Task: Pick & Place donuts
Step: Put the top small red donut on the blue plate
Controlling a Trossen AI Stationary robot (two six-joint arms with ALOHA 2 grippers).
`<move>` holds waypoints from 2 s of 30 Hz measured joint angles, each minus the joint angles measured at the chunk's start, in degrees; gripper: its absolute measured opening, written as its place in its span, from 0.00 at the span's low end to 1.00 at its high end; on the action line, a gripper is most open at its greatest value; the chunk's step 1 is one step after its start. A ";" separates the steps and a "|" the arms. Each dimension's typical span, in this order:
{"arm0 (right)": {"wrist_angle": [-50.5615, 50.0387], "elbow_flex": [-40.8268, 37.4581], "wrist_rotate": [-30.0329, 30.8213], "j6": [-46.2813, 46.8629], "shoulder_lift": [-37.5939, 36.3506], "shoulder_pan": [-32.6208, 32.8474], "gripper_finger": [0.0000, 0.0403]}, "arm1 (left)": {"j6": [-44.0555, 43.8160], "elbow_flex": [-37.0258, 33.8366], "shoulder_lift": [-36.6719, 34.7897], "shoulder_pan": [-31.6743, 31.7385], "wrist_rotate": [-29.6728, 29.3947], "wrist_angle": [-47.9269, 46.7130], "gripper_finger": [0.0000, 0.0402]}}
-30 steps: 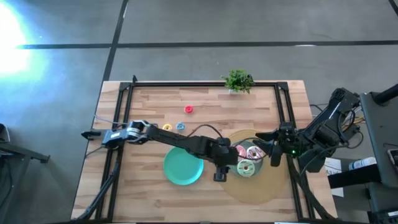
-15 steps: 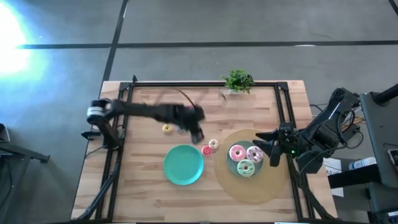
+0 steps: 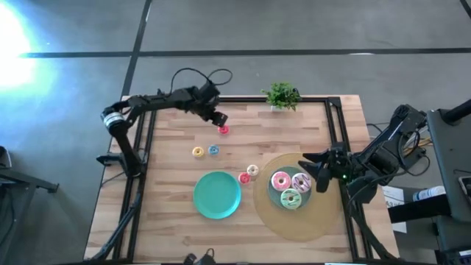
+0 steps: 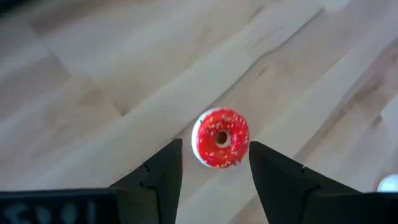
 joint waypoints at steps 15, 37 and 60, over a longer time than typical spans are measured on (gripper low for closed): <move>-4.35 -0.18 0.04 5.42 0.02 0.02 0.54 | 1.42 2.06 8.30 -0.22 2.75 2.65 0.39; -7.82 -0.55 -0.27 9.77 0.00 0.06 0.54 | 4.64 4.72 4.96 -3.48 5.78 -4.00 0.01; -6.76 -4.19 -0.69 11.37 0.11 0.06 0.54 | -19.01 -18.38 -12.87 -52.40 -9.93 -1.73 0.07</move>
